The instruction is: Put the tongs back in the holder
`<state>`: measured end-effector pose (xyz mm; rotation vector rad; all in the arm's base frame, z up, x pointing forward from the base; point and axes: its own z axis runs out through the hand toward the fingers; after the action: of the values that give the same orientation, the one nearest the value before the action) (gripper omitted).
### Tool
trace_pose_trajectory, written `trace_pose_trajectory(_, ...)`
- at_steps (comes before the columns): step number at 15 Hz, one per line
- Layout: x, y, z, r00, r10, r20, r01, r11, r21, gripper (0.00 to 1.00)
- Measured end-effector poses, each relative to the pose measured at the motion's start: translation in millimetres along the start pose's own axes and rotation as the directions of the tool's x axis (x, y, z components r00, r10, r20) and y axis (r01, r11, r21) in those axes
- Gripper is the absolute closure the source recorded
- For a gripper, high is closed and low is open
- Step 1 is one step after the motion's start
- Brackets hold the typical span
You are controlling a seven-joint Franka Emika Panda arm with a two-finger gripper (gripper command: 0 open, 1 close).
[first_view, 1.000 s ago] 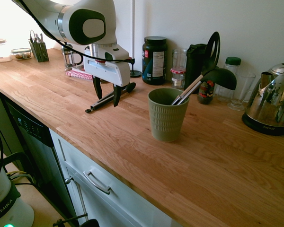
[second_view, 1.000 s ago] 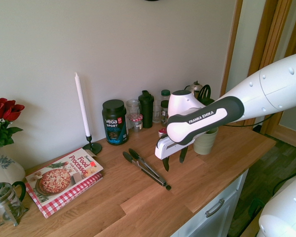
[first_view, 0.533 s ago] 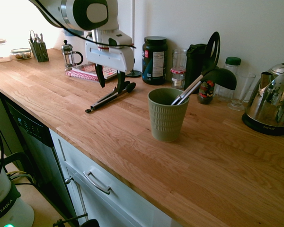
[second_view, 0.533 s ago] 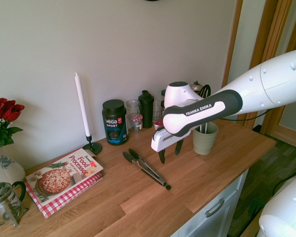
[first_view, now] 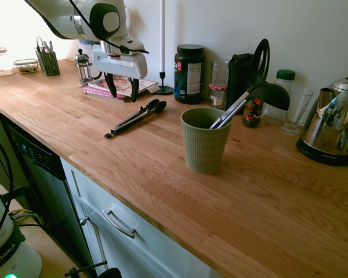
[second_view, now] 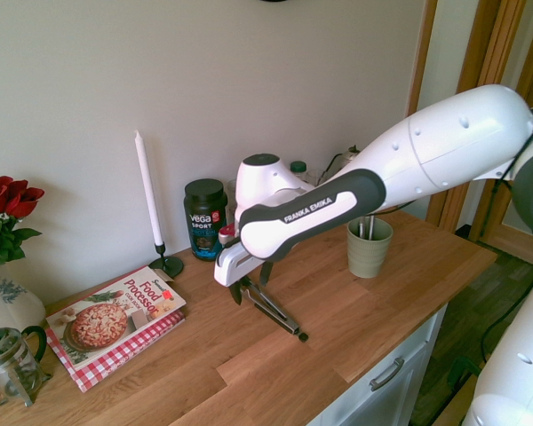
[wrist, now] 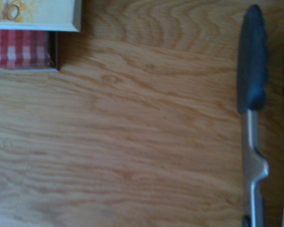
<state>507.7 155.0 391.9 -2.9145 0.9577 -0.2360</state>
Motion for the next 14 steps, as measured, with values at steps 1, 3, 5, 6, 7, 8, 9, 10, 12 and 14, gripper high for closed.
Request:
trace_pose_trajectory(1,4.1,-2.9,8.0,1.0,0.005,-0.013,-0.005,1.0,-0.005,0.0)
trace_pose_trajectory(3,16.6,-3.3,18.5,0.999,0.016,-0.027,-0.016,1.0,-0.005,0.0)
trace_pose_trajectory(5,23.6,-2.4,27.2,0.999,0.023,-0.032,-0.023,1.0,0.002,1.0)
trace_pose_trajectory(6,24.5,-3.1,32.7,0.999,0.025,-0.031,-0.025,1.0,0.008,1.0)
trace_pose_trajectory(7,24.7,-3.8,38.4,0.999,0.026,-0.028,-0.025,1.0,0.008,1.0)
trace_pose_trajectory(8,24.3,-4.9,42.9,0.999,0.025,-0.024,-0.025,1.0,0.006,1.0)
trace_pose_trajectory(9,24.8,-6.2,45.0,0.999,0.025,-0.023,-0.025,1.0,0.007,1.0)
trace_pose_trajectory(10,25.8,-6.8,45.7,0.999,0.026,-0.024,-0.026,1.0,0.01,1.0)
trace_pose_trajectory(12,27.5,-7.1,46.4,0.999,0.028,-0.028,-0.028,1.0,0.015,1.0)
trace_pose_trajectory(14,27.2,-7.8,48.9,0.999,0.027,-0.027,-0.027,1.0,0.016,1.0)
